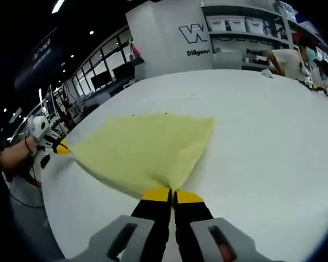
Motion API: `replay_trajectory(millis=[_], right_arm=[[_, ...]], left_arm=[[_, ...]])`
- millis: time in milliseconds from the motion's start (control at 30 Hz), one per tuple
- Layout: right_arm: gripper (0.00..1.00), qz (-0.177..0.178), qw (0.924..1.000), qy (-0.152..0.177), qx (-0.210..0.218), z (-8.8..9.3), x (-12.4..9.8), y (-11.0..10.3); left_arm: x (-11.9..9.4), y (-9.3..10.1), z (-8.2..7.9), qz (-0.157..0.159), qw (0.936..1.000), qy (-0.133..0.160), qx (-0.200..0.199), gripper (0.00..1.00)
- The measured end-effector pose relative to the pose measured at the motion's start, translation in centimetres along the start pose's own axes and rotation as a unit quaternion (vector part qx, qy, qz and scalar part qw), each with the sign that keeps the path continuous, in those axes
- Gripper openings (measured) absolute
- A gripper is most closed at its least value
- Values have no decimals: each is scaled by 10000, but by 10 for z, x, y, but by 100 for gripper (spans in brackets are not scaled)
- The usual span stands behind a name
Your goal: Fold the garment on the visible template until the final outline fits inside the template.
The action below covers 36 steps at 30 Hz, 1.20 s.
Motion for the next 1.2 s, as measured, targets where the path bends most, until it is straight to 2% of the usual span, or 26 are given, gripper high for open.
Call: replay_trajectory(millis=[33,133,267,700,933,1200], right_arm=[[0,4,10000,-55,3,3,0,1],[0,31,9999,-160,-52,8,3,3],[0,125,9984,-359,-426,11,5,4],[0,285,9935,-620,-916,17,6,4],[0,460,9867,-830,-1318,19,7,0],[0,472,9875,-904,-1201,23,4,-3]], left_arm=[[2,1,4,-7,9998,-112,-146,0],[6,3,9,32,9998,-196,-34,0],[7,4,13,33,9995,-295,114,0],[7,6,20,7,9994,-307,-146,0],[6,9,23,0,9994,-324,-150,0],[-2,11,24,-58,9993,-360,-129,0]])
Point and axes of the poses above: the point that each gripper's makers call its tool centre point, and the gripper's own axes: x roughly forward along the fingers, y roughly to its right, z roughly out of its underside, the point moved 5 cm from there along -x, roughly backward along the fingers, and after that the axes turned 14 degrees about x, right-handed, at the moved point
